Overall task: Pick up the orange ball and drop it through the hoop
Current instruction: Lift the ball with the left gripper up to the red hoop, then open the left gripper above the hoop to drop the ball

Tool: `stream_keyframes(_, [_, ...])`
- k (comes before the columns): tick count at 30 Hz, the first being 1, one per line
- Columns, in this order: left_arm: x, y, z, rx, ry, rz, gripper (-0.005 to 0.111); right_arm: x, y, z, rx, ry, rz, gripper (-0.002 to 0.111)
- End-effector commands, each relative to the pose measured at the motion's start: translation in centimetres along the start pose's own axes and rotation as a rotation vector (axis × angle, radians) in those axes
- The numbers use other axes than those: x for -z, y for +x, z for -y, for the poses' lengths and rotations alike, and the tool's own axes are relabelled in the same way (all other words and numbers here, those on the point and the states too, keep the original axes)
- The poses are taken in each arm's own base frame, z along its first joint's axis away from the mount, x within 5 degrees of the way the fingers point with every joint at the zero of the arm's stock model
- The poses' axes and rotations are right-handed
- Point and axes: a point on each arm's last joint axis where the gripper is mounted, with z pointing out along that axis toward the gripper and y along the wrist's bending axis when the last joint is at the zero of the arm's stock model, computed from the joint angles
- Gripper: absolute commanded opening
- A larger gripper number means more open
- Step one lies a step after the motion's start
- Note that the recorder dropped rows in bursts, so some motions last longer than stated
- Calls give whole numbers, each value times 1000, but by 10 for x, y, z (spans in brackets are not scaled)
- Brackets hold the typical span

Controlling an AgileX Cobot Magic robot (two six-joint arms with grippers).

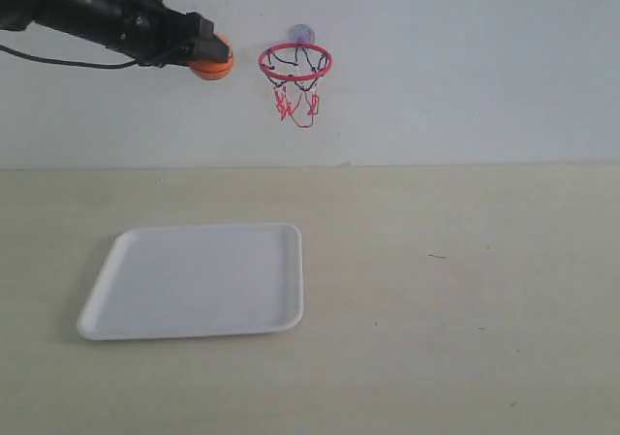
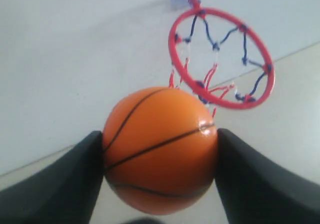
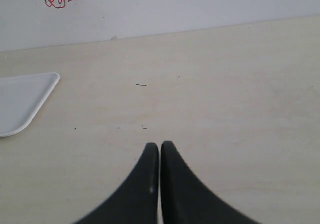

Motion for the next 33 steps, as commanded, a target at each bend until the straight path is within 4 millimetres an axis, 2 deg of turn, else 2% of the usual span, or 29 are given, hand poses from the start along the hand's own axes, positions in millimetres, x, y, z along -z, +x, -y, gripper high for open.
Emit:
stream_keyframes(1, [-20,-10,-2,90,135,115,4,0,-2,0,8,0,18,0])
stream_keyframes(7, [-32,-25,1,148,250,269,4,0,-2,0,8,0,18,0])
stream_keyframes(12, [-50,-16,-1,218,295,299,4,0,-2,0,8,0,18,0])
stream_keyframes(18, [-57,-13,16,196,362,280,4,0,-2,0,8,0,18,0])
stream_keyframes(25, [-65,-14,29,145,339,295,6,0,-2,0,8,0,18,0])
stream_keyframes(27, [-67,-13,31,125,315,292,14,0,-2,0,6,0,18,0])
stream_keyframes(29, [-68,-13,31,125,309,294,26,0,-2,0,6,0,18,0])
stream_keyframes(33, [-68,-13,31,126,306,297,58,0,-2,0,7,0,18,0])
